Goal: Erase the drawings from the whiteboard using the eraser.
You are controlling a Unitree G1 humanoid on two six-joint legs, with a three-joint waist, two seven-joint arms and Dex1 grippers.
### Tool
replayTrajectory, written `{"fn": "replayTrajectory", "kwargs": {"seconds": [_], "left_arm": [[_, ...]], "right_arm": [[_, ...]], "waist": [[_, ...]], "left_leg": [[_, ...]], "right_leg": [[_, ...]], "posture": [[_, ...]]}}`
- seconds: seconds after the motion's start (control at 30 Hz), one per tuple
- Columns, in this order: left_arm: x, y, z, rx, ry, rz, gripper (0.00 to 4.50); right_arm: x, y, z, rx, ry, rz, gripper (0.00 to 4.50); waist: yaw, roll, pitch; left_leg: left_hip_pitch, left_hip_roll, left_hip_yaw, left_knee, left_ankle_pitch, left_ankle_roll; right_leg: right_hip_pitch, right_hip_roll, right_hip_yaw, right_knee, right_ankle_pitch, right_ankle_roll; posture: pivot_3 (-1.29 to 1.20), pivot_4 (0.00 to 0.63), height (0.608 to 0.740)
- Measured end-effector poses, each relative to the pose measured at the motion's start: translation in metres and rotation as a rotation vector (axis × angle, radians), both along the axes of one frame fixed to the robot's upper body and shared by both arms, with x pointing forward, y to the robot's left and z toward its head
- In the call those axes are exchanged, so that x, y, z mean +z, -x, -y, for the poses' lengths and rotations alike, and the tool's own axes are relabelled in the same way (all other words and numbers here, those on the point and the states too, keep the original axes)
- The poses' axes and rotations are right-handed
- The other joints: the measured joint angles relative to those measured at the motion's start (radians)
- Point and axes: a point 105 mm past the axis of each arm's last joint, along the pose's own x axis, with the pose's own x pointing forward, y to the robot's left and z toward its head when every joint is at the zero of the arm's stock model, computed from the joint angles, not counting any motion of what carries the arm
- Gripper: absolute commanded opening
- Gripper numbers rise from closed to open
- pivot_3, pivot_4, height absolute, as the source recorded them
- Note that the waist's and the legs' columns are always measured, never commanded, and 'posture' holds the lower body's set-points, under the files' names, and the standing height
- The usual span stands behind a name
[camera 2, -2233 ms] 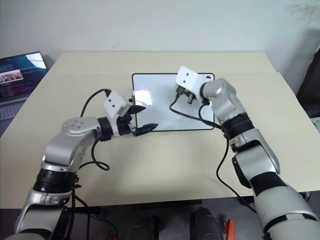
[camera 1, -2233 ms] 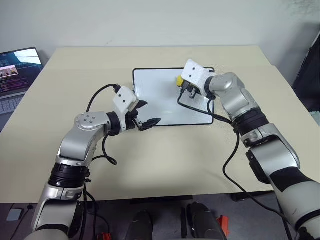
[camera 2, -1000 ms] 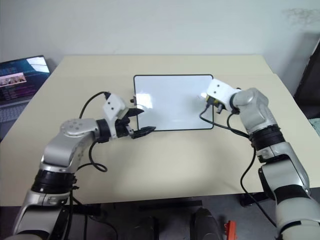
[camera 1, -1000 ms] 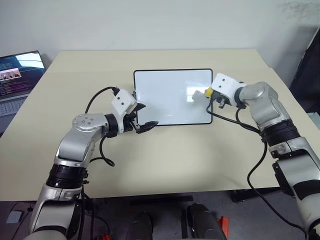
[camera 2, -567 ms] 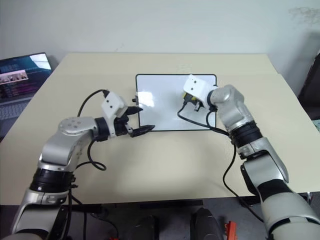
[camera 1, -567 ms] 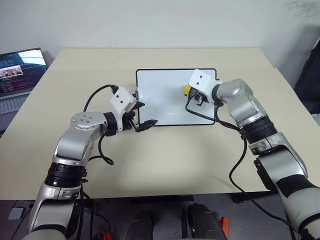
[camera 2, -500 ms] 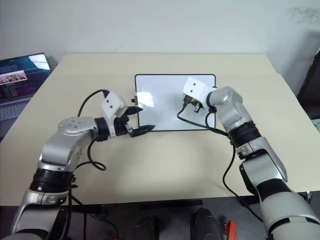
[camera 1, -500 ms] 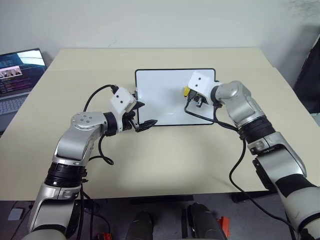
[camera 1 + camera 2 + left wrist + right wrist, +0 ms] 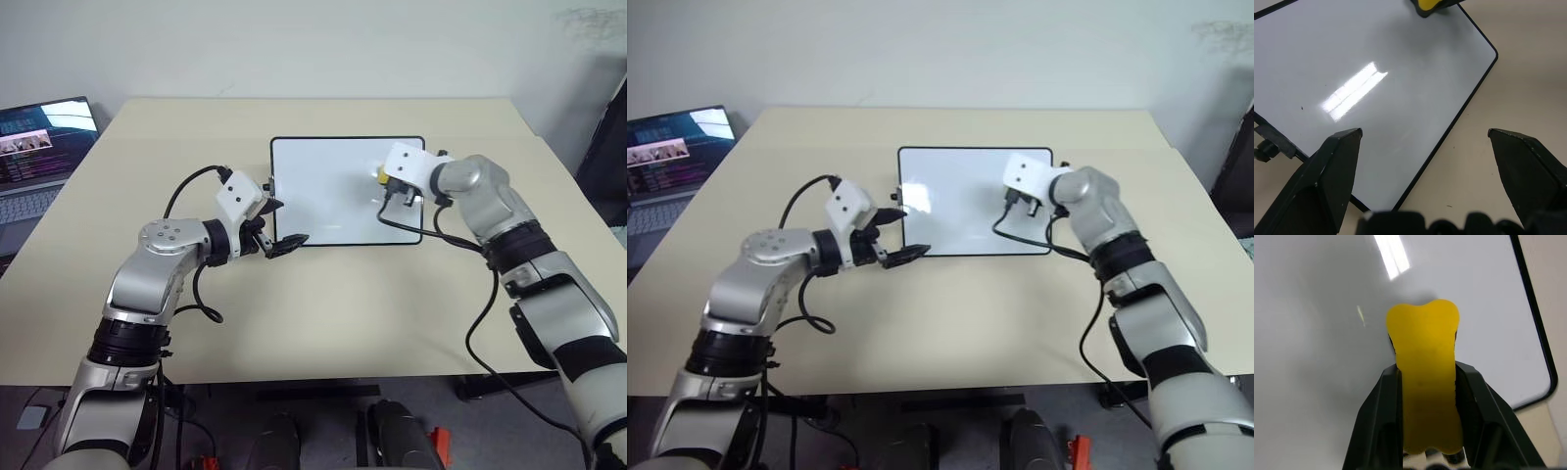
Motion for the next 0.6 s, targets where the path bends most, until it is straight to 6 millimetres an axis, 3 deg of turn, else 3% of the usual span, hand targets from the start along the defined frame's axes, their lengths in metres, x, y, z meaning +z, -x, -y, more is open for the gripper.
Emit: {"fn": "replayTrajectory", "kwargs": {"seconds": [0.2,0.37,0.43,0.5,0.57,0.6], "left_arm": [[0.0,0.0,0.0,-0.005,-0.001,0.0,4.5],[0.002,0.0,0.001,-0.013,0.001,0.004,4.5],[0.004,0.001,0.001,-0.014,0.015,0.004,4.5],[0.008,0.001,0.0,-0.01,0.041,0.0,4.5],[0.012,0.004,0.0,-0.017,0.058,0.002,4.5],[0.015,0.006,0.001,-0.029,0.061,0.007,4.5]], "right_arm": [[-0.006,0.006,0.03,-0.051,0.024,-0.019,1.09],[-0.001,0.011,0.026,-0.047,-0.081,-0.04,1.09],[0.011,0.019,0.013,0.007,-0.255,-0.066,1.09],[0.034,0.031,-0.003,0.093,-0.428,-0.067,1.09],[0.066,0.044,0.002,0.12,-0.584,-0.026,1.09],[0.078,0.048,0.015,0.093,-0.627,0.003,1.09]], "waist": [[-0.006,-0.001,-0.001],[-0.007,-0.001,0.0],[-0.008,0.0,0.001],[-0.01,0.002,0.002],[-0.007,0.003,0.003],[-0.003,0.003,0.002]], "left_leg": [[0.001,0.0,0.001,0.0,0.0,0.0],[0.0,0.0,0.0,0.0,0.0,0.0],[-0.002,0.0,0.0,-0.001,0.0,0.0],[-0.003,0.0,0.0,-0.001,0.0,0.0],[-0.006,0.0,0.0,-0.002,0.0,0.0],[-0.007,0.0,-0.001,-0.002,-0.001,0.0]], "right_leg": [[0.001,0.0,0.001,0.0,0.001,0.0],[-0.001,0.0,0.0,0.0,0.001,0.0],[-0.002,0.0,0.001,0.0,0.001,0.0],[-0.004,0.0,0.0,0.0,0.002,-0.002],[-0.006,0.0,0.0,-0.001,0.003,-0.004],[-0.006,0.0,-0.001,-0.001,0.002,-0.004]], "posture": [[0.0,0.15,0.74],[0.0,0.15,0.74],[0.0,0.15,0.74],[0.0,0.15,0.74],[0.0,0.15,0.74],[0.0,0.15,0.74]]}}
